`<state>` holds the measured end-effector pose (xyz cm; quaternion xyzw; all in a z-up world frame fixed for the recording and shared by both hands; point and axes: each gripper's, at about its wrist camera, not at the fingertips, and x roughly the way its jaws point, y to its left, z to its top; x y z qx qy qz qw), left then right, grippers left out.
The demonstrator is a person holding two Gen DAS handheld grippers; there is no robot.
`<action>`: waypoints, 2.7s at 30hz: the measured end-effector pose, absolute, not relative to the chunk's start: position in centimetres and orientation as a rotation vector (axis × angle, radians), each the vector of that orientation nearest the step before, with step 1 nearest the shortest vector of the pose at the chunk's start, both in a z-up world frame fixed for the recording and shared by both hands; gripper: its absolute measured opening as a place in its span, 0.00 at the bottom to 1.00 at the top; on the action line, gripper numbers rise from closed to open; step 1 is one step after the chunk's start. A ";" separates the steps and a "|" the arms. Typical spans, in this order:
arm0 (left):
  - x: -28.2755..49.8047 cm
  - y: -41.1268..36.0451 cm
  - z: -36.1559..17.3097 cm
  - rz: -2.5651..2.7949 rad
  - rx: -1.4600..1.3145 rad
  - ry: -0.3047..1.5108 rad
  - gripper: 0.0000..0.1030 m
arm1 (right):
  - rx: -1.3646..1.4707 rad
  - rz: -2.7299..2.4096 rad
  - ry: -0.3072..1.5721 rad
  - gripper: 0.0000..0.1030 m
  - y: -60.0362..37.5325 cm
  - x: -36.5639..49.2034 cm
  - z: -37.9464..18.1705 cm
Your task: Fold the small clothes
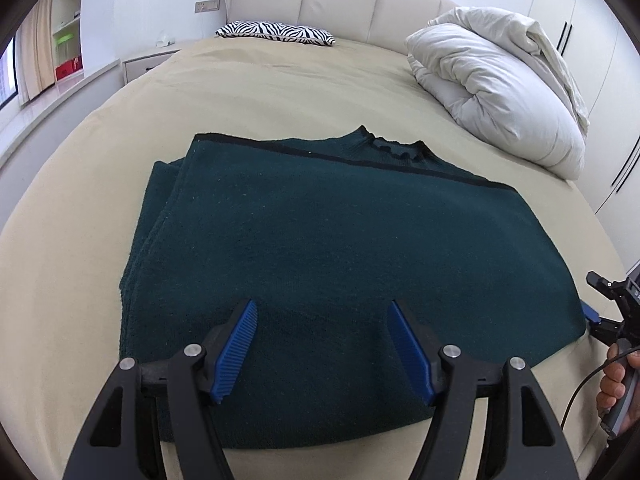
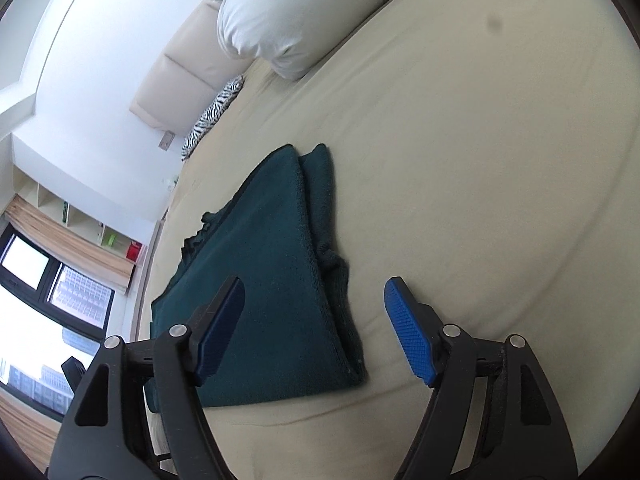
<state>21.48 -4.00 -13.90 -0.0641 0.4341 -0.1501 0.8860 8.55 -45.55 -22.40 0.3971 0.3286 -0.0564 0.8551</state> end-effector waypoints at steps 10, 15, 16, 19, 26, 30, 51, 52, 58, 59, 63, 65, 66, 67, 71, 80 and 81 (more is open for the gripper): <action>22.2 -2.6 -15.6 -0.358 -0.188 0.893 0.70 | 0.906 -0.033 0.827 0.63 -45.7 12.6 -22.7; 22.4 -1.7 -15.9 -0.390 -0.247 0.895 0.70 | 0.890 -0.061 0.885 0.64 -45.1 14.1 -23.1; 22.4 -1.6 -15.9 -0.394 -0.248 0.894 0.70 | 0.926 -0.055 0.875 0.64 -45.5 14.2 -23.2; 22.4 -1.4 -16.1 -0.403 -0.262 0.890 0.70 | 0.987 -0.034 0.865 0.61 -46.0 14.2 -23.5; 22.4 -0.7 -16.2 -0.423 -0.311 0.885 0.70 | 1.046 0.039 0.877 0.47 -44.9 14.4 -24.3; 22.4 -0.6 -16.2 -0.425 -0.321 0.884 0.70 | 1.097 0.018 0.858 0.36 -45.2 14.4 -25.0; 21.0 7.2 -14.6 -0.472 -0.600 0.825 0.65 | 0.624 -0.248 0.845 0.15 -35.7 19.3 -16.5; 20.9 8.1 -14.4 -0.467 -0.616 0.815 0.65 | 0.578 -0.237 0.846 0.15 -34.3 20.0 -15.7; 20.4 12.7 -14.3 -0.452 -0.711 0.752 0.66 | 0.016 0.092 0.922 0.15 -12.7 25.2 -14.2; 20.4 13.2 -14.5 -0.454 -0.725 0.750 0.68 | -0.043 0.129 0.943 0.15 -10.2 25.6 -15.3; 21.2 14.2 -15.2 -0.464 -0.786 0.753 0.68 | -0.184 0.175 0.998 0.15 -4.0 26.2 -19.1; 21.8 14.2 -15.1 -0.487 -0.819 0.753 0.69 | -0.268 0.155 0.968 0.15 -2.8 25.7 -19.5; 22.0 14.1 -14.8 -0.492 -0.813 0.752 0.69 | -0.271 0.161 0.958 0.15 -2.8 25.6 -19.4; 22.1 13.8 -14.5 -0.499 -0.803 0.748 0.69 | -0.266 0.168 0.952 0.16 -3.0 25.5 -19.3; 23.5 11.8 -13.3 -0.504 -0.743 0.780 0.73 | -0.263 0.222 0.939 0.23 -3.5 24.6 -19.2; 28.0 4.6 -15.2 -0.570 -0.609 1.071 0.75 | -0.205 0.358 0.891 0.52 -5.4 17.1 -19.6; 28.1 4.1 -15.4 -0.577 -0.608 1.085 0.75 | -0.170 0.364 0.892 0.52 -6.3 16.3 -19.7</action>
